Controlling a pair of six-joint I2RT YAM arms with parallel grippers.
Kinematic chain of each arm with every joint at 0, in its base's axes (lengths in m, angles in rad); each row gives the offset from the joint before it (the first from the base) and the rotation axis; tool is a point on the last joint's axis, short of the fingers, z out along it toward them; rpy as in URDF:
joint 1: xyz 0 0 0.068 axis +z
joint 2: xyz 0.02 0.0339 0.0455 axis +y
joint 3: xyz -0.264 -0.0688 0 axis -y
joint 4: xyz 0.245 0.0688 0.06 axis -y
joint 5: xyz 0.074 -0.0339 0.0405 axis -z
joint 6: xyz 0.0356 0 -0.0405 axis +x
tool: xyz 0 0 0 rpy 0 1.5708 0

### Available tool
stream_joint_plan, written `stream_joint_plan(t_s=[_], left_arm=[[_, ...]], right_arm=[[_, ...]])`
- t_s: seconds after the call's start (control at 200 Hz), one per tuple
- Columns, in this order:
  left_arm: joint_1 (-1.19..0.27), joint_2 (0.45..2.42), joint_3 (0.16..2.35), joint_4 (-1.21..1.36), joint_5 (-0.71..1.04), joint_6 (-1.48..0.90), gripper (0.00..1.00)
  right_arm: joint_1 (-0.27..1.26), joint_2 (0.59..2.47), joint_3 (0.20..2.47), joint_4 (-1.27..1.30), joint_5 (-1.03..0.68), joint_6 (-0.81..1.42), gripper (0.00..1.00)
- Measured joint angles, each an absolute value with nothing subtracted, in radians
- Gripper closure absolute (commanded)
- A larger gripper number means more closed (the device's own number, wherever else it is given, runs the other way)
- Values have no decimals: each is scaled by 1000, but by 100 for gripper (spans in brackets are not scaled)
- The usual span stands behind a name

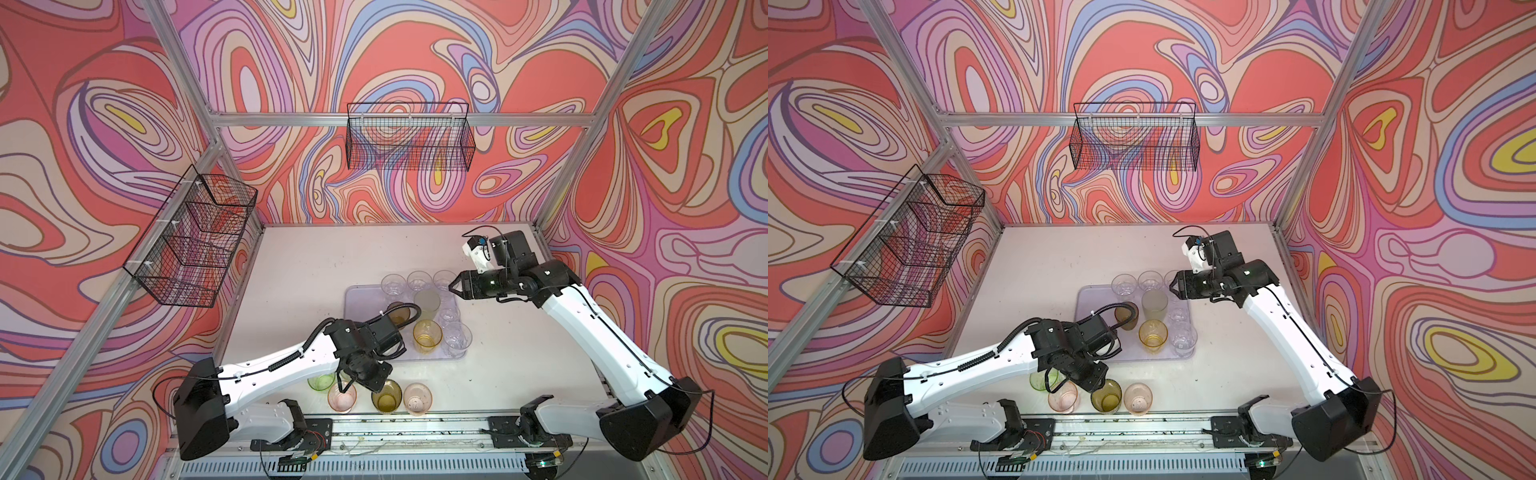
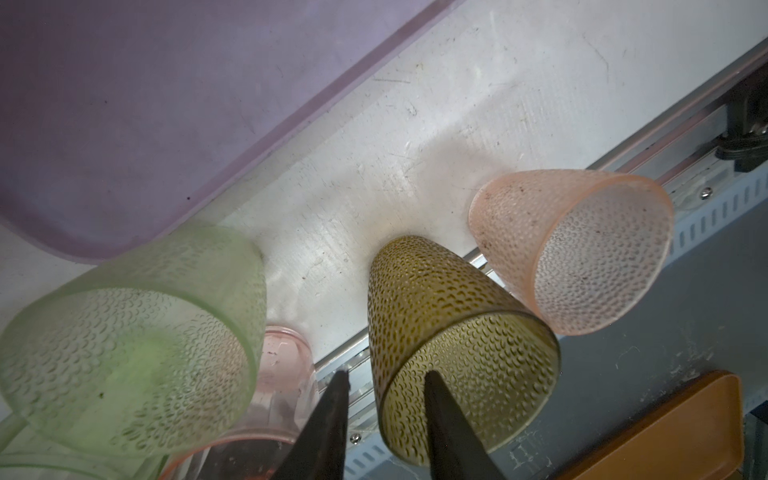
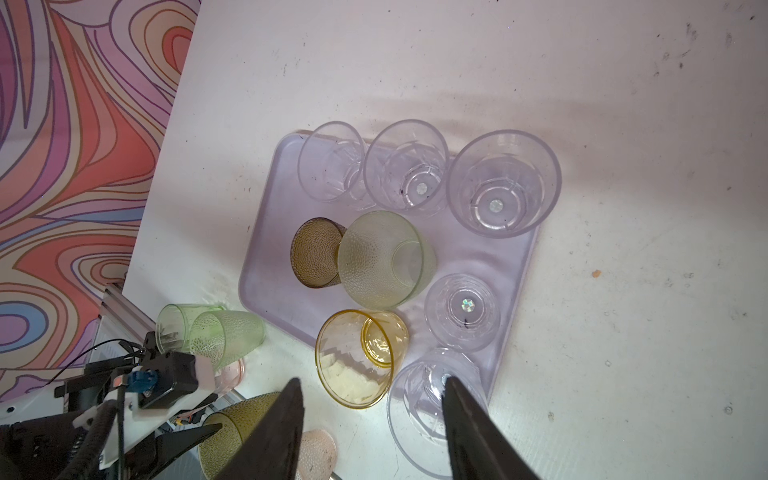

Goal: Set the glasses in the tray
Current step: 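Lower the left gripper onto the second dark olive cup, then close the left gripper on the second dark olive cup's rim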

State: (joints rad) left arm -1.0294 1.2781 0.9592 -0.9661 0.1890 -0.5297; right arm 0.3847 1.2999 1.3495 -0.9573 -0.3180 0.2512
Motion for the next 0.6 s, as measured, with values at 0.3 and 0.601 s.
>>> stream_joint_plan(t_s=[0.3, 0.601], left_arm=[[-1035, 1307, 957, -952, 177, -535, 73], [-1035, 1320, 957, -952, 171, -535, 78]], right_arm=[[385, 1300, 1349, -957, -330, 247, 45], [385, 1300, 1349, -957, -330, 244, 45]])
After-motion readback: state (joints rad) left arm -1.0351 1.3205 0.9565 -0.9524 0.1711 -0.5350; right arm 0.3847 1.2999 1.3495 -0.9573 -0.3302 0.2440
